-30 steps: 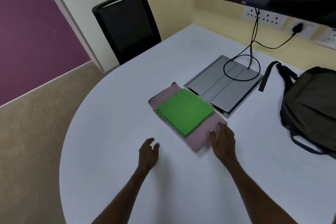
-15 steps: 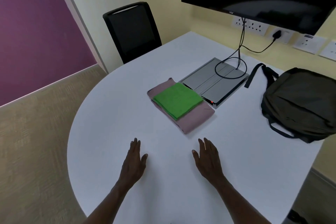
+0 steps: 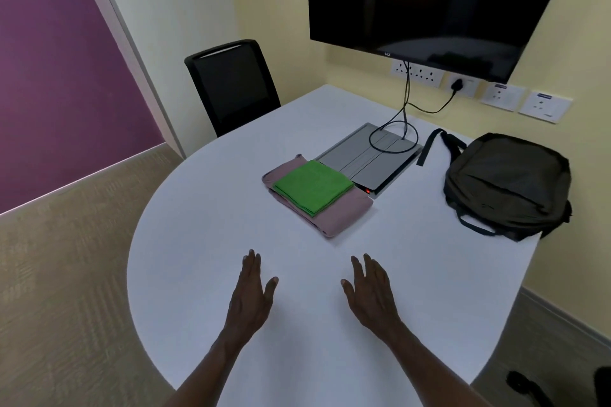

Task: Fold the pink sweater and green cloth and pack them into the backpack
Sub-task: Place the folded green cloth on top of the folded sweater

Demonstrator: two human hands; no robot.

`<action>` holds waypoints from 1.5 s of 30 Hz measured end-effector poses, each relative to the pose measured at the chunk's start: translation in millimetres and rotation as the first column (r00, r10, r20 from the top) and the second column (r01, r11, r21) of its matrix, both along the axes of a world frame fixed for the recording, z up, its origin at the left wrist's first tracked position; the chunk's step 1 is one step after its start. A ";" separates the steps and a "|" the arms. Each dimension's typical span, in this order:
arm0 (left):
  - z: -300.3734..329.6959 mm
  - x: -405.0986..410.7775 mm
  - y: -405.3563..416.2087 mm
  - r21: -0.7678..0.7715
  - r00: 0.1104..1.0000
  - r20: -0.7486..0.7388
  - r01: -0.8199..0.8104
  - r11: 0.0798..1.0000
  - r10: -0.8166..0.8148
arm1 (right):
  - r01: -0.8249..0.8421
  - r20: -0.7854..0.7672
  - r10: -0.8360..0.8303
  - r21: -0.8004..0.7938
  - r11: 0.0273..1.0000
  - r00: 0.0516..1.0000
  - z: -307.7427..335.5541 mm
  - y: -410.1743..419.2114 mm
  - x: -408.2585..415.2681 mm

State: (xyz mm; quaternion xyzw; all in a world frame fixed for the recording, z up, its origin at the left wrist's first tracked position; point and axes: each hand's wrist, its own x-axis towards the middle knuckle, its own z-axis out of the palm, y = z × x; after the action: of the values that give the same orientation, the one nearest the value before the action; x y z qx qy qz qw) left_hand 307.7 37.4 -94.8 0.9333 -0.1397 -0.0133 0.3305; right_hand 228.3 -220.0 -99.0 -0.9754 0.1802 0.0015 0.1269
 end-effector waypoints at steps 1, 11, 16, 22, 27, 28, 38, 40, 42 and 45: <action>0.8 -6.5 -1.4 -0.007 1.000 0.003 0.006 1.000 -0.006 | 0.002 -0.010 -0.002 0.013 1.000 1.000 1.7 0.9 -6.0; 22.3 -53.6 -38.6 -0.028 0.992 0.055 0.116 0.993 -0.114 | 0.061 0.069 -0.066 0.071 0.996 0.995 28.4 -12.1 -71.4; 38.6 -60.5 -68.3 -0.034 0.985 0.085 0.155 0.987 -0.151 | 0.071 0.107 -0.080 0.088 0.994 0.991 39.9 -38.2 -89.8; 46.0 -77.1 -121.3 -0.064 0.987 0.091 0.141 0.988 -0.135 | 0.073 0.132 -0.082 0.075 0.995 0.988 48.6 -83.8 -111.5; 50.7 -105.9 -179.7 -0.080 0.989 0.088 0.123 0.989 -0.116 | 0.075 0.140 -0.085 0.071 0.995 0.987 51.4 -136.6 -136.0; 51.2 -112.0 -191.7 -0.080 0.990 0.087 0.121 0.989 -0.114 | 0.078 0.136 -0.087 0.071 0.994 0.987 51.8 -148.1 -141.4; 58.3 -144.0 -292.6 -0.085 0.990 0.064 0.132 0.988 -0.127 | 0.123 0.158 -0.136 0.089 0.988 0.978 63.1 -245.4 -172.8; 59.6 -143.7 -304.2 -0.076 0.988 0.068 0.144 0.987 -0.139 | 0.140 0.159 -0.154 0.094 0.986 0.975 64.5 -255.9 -173.4; 60.9 -140.9 -314.0 -0.065 0.986 0.069 0.158 0.985 -0.154 | 0.160 0.149 -0.173 0.094 0.983 0.974 64.9 -263.7 -171.2; 62.2 -131.2 -323.5 -0.065 0.982 0.074 0.181 0.981 -0.176 | 0.185 0.150 -0.198 0.097 0.978 0.969 62.4 -269.9 -162.1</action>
State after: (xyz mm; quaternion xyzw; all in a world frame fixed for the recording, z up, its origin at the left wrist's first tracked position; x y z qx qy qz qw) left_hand 176.5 -286.2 -32.6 0.9045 -0.2343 -0.0060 0.3564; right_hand 66.2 -489.9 -36.7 -0.9444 0.2626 -0.0811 0.1804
